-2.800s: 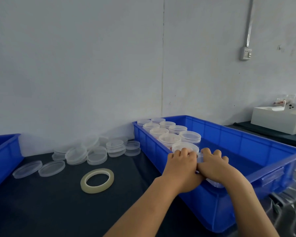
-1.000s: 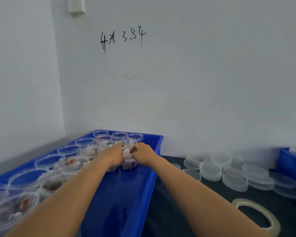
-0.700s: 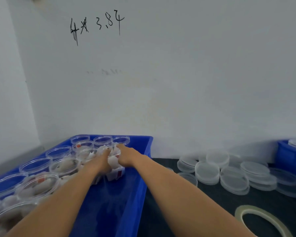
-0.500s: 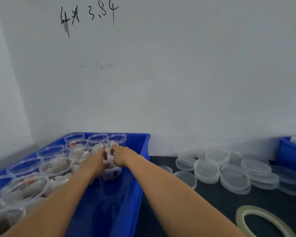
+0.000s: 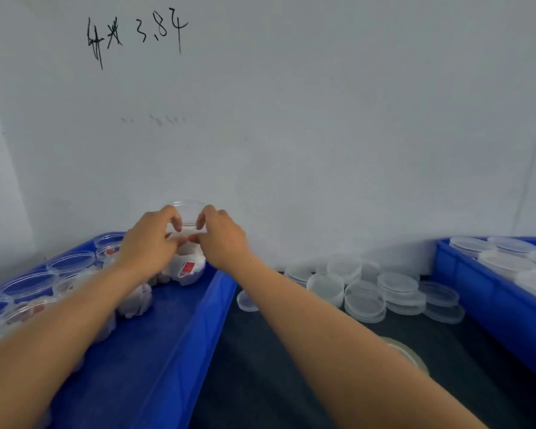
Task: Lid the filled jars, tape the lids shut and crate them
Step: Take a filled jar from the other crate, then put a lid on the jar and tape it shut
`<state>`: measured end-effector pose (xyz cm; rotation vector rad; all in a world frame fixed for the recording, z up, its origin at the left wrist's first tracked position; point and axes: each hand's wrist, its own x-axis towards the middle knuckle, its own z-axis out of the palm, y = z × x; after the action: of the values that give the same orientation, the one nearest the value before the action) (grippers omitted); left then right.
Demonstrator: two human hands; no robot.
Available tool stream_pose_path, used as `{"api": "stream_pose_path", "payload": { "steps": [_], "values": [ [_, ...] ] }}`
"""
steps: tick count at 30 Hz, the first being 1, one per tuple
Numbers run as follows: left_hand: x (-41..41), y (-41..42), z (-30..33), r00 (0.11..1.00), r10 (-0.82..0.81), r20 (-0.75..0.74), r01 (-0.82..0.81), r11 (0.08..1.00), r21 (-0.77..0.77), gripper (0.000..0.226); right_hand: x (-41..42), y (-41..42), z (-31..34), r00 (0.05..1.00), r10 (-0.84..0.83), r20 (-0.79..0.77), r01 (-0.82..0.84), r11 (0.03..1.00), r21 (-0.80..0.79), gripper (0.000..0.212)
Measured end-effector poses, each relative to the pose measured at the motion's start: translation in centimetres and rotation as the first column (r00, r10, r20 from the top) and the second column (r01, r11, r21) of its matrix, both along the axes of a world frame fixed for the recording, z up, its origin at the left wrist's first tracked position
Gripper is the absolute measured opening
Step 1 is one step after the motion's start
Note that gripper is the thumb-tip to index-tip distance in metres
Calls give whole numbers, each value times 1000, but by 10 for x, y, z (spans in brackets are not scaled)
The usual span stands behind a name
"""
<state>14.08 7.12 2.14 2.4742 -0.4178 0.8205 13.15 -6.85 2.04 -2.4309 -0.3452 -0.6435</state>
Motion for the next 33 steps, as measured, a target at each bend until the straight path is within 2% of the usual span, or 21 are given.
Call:
{"api": "stream_pose_path", "payload": {
  "steps": [5, 7, 9, 11, 13, 15, 18, 24, 31, 33],
  "values": [
    [-56, -52, 14, 992, -122, -2, 122, 989, -82, 20, -64, -54, 15, 999, 19, 47, -27, 983, 180, 19],
    [-77, -75, 4, 966, -260, -17, 249, 942, -224, 31, -90, -76, 9, 999, 12, 39, -22, 960, 280, 17],
    [-95, -98, -11, 914, -404, -37, 350, 832, -430, 58, -113, -96, -1, 1000, -11, 27, 0, 928, 372, 18],
    [-108, -119, -32, 885, -454, -104, 313, 745, -589, 82, -135, -111, -17, 1000, -11, 9, 6, 896, 445, 20],
    [-116, -137, -56, 860, -465, -208, 225, 712, -665, 77, -152, -120, -36, 999, 18, -30, 0, 855, 519, 28],
    [-119, -146, -84, 841, -470, -268, 179, 709, -682, 68, -163, -126, -58, 997, 47, -64, -2, 821, 571, 31],
    [-120, -150, -126, 845, -470, -256, 171, 691, -702, 78, -171, -131, -92, 991, 94, -97, -13, 782, 623, 27],
    [-105, -157, -174, 873, -438, -213, 154, 663, -732, 84, -161, -133, -130, 980, 166, -109, -43, 714, 698, 41],
    [-88, -159, -188, 849, -493, -191, 198, 631, -750, 94, -146, -137, -150, 972, 234, -1, -175, 727, 663, 45],
    [-88, -157, -190, 830, -511, -223, 200, 646, -737, 105, -136, -140, -154, 975, 218, 49, -189, 683, 706, 39]
  ]
}}
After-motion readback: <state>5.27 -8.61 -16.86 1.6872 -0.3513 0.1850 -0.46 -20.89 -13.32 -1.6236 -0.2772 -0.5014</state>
